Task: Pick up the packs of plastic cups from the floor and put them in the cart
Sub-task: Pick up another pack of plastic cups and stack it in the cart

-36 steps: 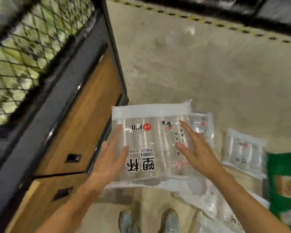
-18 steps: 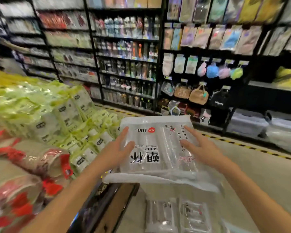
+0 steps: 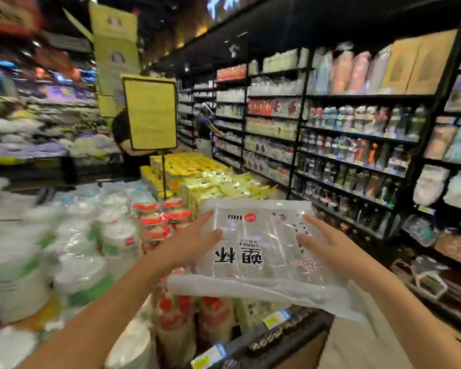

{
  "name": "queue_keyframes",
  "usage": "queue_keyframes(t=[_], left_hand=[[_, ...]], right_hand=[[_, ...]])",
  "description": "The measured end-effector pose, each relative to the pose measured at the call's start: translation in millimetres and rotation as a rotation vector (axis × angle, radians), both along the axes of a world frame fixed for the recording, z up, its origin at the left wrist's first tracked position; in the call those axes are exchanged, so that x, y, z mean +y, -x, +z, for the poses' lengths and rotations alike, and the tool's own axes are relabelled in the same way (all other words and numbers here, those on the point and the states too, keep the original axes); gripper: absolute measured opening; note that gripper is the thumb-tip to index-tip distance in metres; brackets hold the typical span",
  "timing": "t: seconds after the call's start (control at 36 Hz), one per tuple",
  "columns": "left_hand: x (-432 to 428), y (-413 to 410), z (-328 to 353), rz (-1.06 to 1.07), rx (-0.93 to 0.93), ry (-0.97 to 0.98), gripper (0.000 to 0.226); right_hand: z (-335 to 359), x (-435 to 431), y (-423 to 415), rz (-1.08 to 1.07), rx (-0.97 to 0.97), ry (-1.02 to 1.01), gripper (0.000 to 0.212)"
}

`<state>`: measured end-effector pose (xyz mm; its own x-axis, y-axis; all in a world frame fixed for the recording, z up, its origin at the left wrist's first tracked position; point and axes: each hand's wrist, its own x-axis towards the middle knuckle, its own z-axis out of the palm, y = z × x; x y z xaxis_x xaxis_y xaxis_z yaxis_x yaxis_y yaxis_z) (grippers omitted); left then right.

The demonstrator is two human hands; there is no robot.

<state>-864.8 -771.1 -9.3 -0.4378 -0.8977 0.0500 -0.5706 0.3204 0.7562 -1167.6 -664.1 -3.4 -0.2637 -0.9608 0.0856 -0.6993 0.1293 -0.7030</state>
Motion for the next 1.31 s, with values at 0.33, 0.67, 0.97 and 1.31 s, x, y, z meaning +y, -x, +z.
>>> queue_keyframes(t=[0.33, 0.67, 0.97, 1.31], left_hand=[[68, -154, 23, 0.529, 0.016, -0.049, 0.065], [211, -284, 9, 1.041, 0.024, -0.113, 0.062], [358, -428, 12, 1.289, 0.060, -0.064, 0.063], [481, -573, -8, 1.601, 0.072, -0.098, 0.055]], right_hand=[[22, -97, -147, 0.508, 0.019, 0.048, 0.066], [1, -100, -346, 0.967, 0.052, -0.019, 0.069], [2, -20, -575, 1.303, 0.041, 0.032, 0.071], [-20, 74, -794, 1.585, 0.008, 0.061, 0.067]])
